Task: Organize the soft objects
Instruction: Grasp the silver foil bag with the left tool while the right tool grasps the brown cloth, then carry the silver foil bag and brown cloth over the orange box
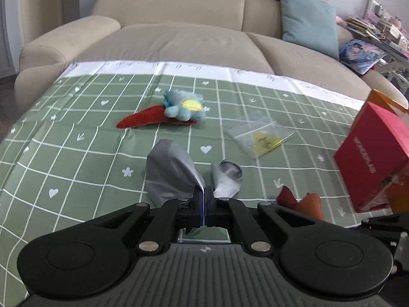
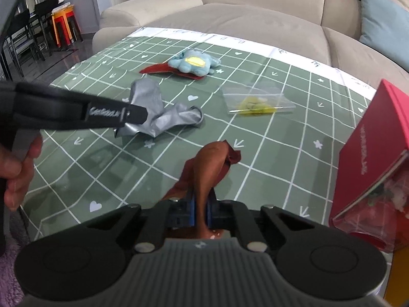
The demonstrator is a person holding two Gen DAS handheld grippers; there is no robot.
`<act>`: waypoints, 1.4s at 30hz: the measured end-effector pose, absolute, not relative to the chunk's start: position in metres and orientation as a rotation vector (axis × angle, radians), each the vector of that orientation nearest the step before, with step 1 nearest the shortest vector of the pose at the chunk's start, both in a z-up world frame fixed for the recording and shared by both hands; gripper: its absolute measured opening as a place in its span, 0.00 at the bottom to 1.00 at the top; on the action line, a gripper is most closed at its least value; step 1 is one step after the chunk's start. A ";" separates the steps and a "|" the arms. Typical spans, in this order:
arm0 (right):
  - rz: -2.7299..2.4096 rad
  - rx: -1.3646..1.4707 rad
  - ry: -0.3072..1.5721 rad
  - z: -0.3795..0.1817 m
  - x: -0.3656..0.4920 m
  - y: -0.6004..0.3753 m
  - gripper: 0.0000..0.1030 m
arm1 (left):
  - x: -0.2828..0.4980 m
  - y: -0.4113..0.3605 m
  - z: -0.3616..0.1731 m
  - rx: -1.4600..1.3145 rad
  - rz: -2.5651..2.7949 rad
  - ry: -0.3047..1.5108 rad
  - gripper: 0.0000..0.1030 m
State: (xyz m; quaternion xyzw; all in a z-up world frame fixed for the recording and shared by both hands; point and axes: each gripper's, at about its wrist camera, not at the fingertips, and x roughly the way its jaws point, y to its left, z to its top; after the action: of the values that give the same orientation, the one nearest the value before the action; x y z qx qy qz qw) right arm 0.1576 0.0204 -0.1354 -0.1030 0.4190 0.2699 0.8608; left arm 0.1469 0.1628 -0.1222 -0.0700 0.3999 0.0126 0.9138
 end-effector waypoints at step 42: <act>0.297 0.015 0.618 0.007 0.071 -0.172 0.06 | 0.053 0.002 0.036 -0.066 -0.323 0.478 0.00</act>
State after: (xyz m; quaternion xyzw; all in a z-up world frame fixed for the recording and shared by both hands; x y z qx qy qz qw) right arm 0.0714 -0.1721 0.0073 0.0071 0.3029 0.1458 0.9418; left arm 0.0526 0.0019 0.0365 -0.0325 0.2359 -0.1595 0.9581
